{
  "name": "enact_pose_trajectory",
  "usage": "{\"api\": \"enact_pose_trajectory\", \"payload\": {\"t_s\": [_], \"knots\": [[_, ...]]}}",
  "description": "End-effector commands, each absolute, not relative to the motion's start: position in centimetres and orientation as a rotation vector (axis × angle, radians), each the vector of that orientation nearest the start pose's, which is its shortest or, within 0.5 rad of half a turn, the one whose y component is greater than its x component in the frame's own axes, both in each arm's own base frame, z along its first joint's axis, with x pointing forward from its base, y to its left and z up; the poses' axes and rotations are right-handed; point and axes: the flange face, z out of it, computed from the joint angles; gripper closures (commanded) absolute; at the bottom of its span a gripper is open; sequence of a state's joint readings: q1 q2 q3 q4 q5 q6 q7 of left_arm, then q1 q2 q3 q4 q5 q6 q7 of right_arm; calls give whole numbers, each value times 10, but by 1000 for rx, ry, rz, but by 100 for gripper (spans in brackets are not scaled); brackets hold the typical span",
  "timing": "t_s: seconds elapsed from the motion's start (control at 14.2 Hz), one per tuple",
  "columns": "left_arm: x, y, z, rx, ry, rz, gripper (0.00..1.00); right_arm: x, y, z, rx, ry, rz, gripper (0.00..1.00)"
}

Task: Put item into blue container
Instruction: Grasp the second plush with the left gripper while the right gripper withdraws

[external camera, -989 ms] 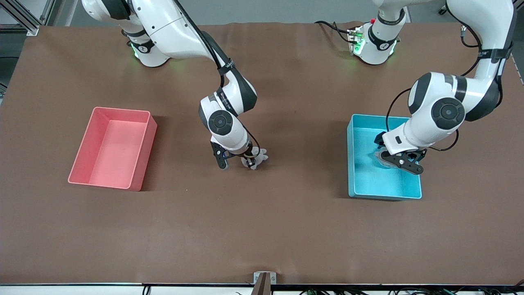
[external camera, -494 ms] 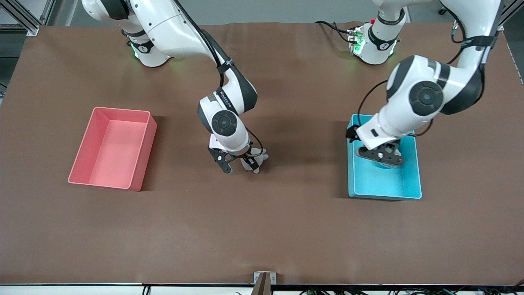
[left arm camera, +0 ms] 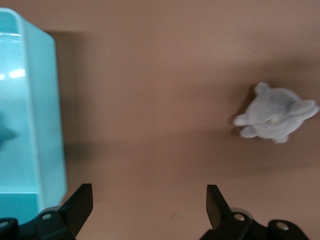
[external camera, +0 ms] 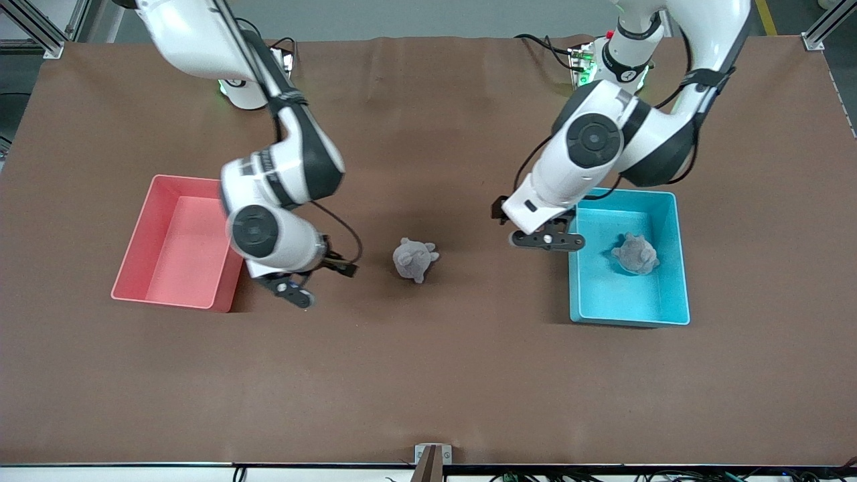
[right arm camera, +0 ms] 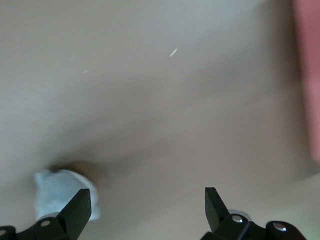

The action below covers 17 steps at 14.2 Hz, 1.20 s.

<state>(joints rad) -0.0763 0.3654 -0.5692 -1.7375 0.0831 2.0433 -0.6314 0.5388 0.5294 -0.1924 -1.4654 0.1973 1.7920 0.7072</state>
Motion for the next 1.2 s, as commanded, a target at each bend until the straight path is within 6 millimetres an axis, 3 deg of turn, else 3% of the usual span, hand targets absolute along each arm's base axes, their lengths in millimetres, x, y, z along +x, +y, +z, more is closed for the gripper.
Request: {"api": "enact_pose_trajectory", "payload": {"t_s": [0.0,0.14,0.28,0.49,0.64,0.78,0.92,1.13], "knots": [[538,-406,383,-3305,-124,115,0,625,191,405,-3110,396,354,0],[534,-441,372,-3356,-197,97,0,630,144,426,-3095,296,359,0],[539,-453,366,-3411,-243,37,0,633,102,443,-3093,246,342,0],[532,-478,342,-3399,-67,-156,0,632,40,464,-3103,208,341,0],[536,-490,335,-3443,-124,-260,0,630,-2,476,-3087,163,320,0],[526,-513,326,-3499,-184,-320,0,628,-37,483,-3079,116,322,0],[519,-524,314,-3473,-211,-383,0,630,-56,495,-3110,132,302,0],[507,-539,293,-3437,-124,-487,0,627,-66,511,-3150,146,326,0]]}}
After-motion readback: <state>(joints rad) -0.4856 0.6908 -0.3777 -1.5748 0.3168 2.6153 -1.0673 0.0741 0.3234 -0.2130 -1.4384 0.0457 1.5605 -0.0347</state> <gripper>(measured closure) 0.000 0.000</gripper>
